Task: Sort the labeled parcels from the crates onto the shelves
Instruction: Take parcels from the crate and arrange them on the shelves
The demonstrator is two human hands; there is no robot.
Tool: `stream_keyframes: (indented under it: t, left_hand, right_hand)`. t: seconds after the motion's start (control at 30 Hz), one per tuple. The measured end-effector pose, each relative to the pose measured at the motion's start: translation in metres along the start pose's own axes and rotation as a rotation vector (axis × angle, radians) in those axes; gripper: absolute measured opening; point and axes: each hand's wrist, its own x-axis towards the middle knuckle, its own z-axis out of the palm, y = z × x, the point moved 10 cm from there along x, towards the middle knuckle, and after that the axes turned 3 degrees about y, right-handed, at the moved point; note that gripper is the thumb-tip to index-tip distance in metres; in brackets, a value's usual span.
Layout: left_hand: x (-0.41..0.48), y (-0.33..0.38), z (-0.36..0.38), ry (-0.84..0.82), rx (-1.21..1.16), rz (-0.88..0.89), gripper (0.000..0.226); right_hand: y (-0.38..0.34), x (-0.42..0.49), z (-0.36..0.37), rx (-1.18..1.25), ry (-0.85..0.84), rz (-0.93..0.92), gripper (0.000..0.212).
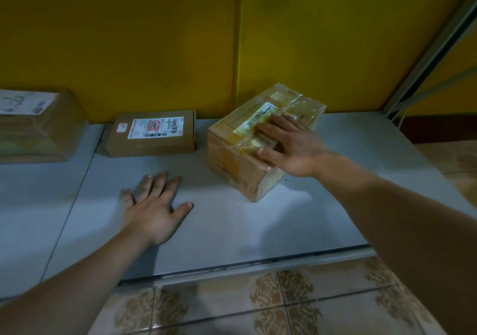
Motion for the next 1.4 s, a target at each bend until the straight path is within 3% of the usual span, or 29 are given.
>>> stream_keyframes:
  t: [0.13, 0.27, 0.43, 0.87, 1.4]
  left_hand:
    - [0.0, 0.0, 0.0, 0.002, 0.007, 0.001, 0.074]
    - [-0.002, 0.001, -0.001, 0.002, 0.01, 0.004, 0.075]
    - [-0.003, 0.003, -0.003, 0.007, 0.01, 0.006, 0.074]
    - [-0.001, 0.001, 0.001, 0.009, 0.031, 0.014, 0.09]
    - [-0.001, 0.001, 0.0, 0.013, 0.024, 0.016, 0.09]
  right_hand:
    - [0.001, 0.015, 0.007, -0.023, 0.097, 0.186, 0.069]
    - [-0.006, 0.028, 0.01, -0.012, 0.106, 0.361, 0.075]
    - [0.001, 0.02, -0.002, -0.124, 0.138, 0.242, 0.082]
    - [-0.001, 0.068, 0.01, -0.093, 0.194, 0.317, 0.085]
    - [-0.002, 0.061, 0.003, -0.144, 0.196, 0.273, 0.084]
